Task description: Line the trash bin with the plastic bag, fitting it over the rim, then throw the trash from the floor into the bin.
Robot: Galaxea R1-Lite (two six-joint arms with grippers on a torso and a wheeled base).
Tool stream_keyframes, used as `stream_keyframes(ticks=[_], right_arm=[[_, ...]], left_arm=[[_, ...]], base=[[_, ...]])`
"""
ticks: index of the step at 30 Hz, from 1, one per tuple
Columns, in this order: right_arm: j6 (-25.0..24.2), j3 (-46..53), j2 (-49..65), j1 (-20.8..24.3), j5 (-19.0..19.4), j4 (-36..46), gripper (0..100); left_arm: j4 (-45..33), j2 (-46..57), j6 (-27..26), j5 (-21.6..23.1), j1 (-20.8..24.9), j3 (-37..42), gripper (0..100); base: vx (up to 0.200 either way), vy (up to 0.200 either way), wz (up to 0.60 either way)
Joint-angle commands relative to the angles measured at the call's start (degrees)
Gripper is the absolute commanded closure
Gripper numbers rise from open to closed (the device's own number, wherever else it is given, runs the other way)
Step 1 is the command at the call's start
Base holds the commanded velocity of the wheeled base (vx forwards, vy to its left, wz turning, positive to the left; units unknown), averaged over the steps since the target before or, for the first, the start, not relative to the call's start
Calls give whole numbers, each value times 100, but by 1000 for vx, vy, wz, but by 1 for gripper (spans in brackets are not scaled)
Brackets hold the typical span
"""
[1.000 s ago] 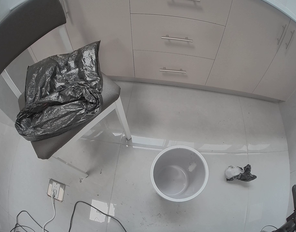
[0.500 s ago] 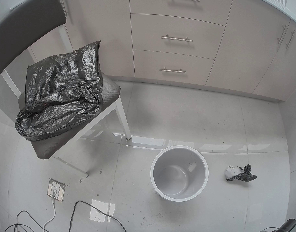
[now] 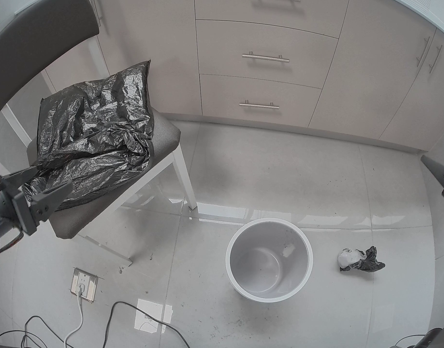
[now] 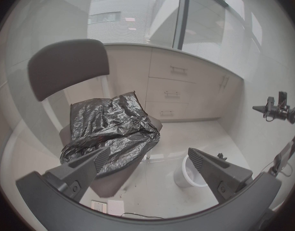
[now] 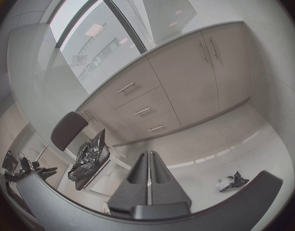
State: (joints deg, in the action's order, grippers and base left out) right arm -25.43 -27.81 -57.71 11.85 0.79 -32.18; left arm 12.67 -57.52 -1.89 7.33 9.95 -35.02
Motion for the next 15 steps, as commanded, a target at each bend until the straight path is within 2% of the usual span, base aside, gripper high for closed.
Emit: stream_keyframes(ticks=[1, 5, 6, 7, 8, 9, 10, 15], right_arm=[[-94, 170, -707, 63, 9, -174, 100], [-103, 179, -777, 63, 9, -174, 100], [-103, 188, -803, 63, 9, -174, 100], [-103, 188, -803, 63, 9, -174, 100], [-103, 188, -838, 46, 9, -174, 100], [-103, 188, -847, 37, 9, -174, 100], [-103, 188, -856, 46, 17, -174, 100], [-94, 241, -830, 63, 9, -183, 100]], left_arm=[[342, -2071, -795, 366, -46, -1244, 0], [377, -2783, -1068, 357, -63, -2079, 0], [351, -3055, -1279, 340, -98, -2465, 0], [351, -3055, -1279, 340, -98, -2465, 0], [289, -3363, -1701, 357, -160, -2852, 0], [271, -3398, -1780, 357, -160, -2896, 0], [192, -3521, -2096, 366, -160, -2984, 0], [-142, -3741, -3098, 357, -160, -2993, 0]], base=[[0, 0, 0], [0, 0, 0], [0, 0, 0], [0, 0, 0], [0, 0, 0], [0, 0, 0], [0, 0, 0], [0, 0, 0]])
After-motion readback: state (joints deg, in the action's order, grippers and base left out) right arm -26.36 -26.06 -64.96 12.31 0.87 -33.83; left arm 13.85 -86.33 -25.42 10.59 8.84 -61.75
